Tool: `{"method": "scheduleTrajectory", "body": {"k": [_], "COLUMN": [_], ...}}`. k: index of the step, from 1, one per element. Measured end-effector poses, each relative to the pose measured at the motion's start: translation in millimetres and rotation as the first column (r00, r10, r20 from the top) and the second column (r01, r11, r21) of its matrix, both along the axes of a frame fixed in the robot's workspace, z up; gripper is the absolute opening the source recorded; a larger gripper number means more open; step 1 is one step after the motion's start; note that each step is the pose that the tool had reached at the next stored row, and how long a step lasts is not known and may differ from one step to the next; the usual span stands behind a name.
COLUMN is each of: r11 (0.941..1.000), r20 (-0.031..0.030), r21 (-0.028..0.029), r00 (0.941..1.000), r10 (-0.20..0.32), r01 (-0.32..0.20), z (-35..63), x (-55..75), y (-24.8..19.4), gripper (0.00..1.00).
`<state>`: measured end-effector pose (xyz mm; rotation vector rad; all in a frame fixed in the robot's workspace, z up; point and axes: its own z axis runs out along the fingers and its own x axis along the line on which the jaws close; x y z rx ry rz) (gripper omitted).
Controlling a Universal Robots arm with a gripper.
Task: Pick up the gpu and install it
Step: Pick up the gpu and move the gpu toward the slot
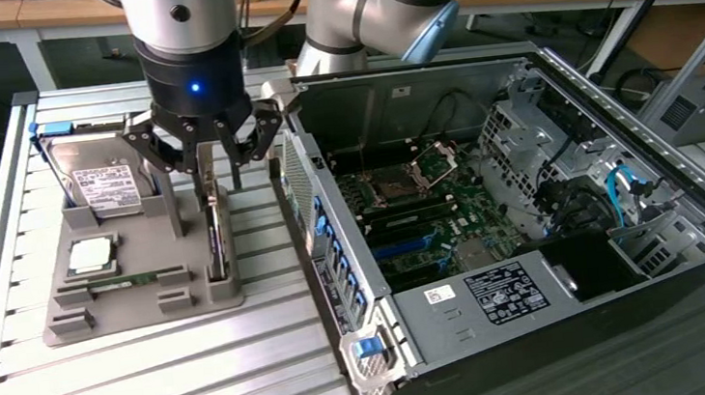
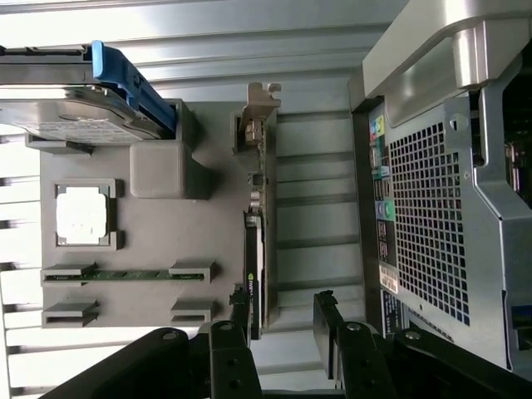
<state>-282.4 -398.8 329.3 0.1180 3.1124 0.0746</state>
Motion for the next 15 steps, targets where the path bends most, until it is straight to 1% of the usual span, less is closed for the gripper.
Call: {"method": "scheduleTrajectory", "body": {"k": [15], "r11": [1.0], "r20": [0.0], "r21": [0.0], "r00": [1.0], "r10": [0.0], "r01": [0.0], "z": [-7.1], "x": [-0.7], "y": [0.0], "gripper": [0.44]}}
